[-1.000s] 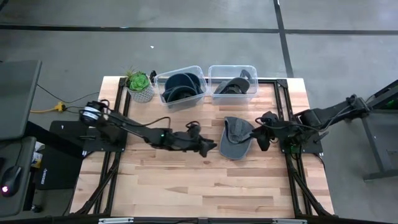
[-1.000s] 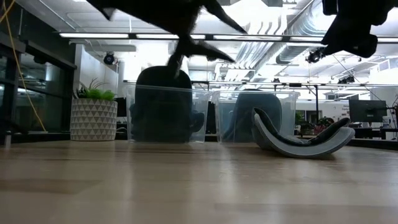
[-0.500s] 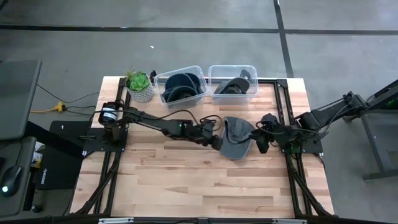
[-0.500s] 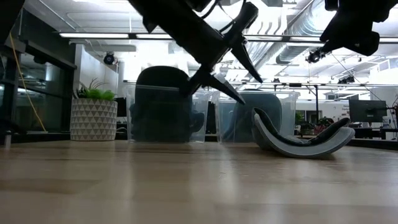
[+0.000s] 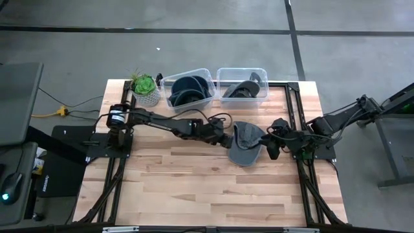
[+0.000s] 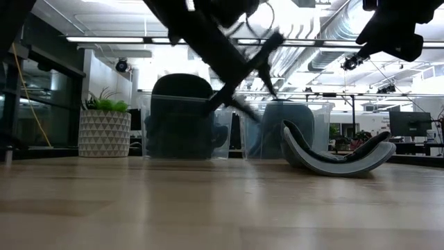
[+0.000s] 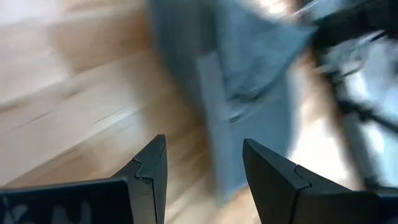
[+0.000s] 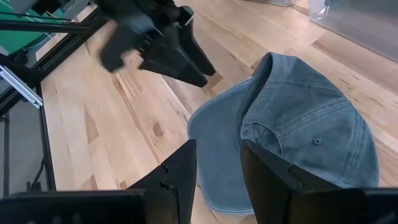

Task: Pick & Place hat
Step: Put the gray cap into the right transparent bin

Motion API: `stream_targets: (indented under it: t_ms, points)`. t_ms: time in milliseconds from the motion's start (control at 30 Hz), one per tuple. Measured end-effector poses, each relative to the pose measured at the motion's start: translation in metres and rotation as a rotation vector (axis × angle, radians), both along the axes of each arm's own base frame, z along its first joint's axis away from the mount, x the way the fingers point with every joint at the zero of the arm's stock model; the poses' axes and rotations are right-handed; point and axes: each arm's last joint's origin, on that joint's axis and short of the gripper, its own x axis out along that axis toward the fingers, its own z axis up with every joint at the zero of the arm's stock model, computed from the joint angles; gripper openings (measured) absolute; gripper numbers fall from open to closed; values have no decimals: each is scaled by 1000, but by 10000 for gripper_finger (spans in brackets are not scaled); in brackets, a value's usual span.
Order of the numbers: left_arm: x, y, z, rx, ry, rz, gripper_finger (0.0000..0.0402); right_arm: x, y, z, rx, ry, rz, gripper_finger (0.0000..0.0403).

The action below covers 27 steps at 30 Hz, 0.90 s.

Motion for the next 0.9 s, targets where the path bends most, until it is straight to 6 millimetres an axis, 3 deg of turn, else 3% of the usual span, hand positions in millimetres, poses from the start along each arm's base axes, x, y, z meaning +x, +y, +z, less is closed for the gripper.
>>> stream_targets:
  t_ms: [133,300,367,500,633,733,900]
  points:
    - [1,6,0,-20,-4,-30,156,0,0,0,-2,0,-1,119]
    - [3,5,-15,-20,43,-29,156,0,0,0,-5,-3,-6,119]
    - [10,4,-10,-23,-8,-41,156,0,0,0,-6,-3,-6,119]
    - [16,4,-21,1,50,-84,156,0,0,0,-10,-6,-11,119]
    - [33,5,-6,29,-46,-90,156,0,0,0,-10,-6,-12,119]
    - [33,4,-13,41,41,-121,156,0,0,0,-11,-6,-12,119]
    - [44,4,-16,52,43,-139,156,0,-1,0,-12,-7,-18,119]
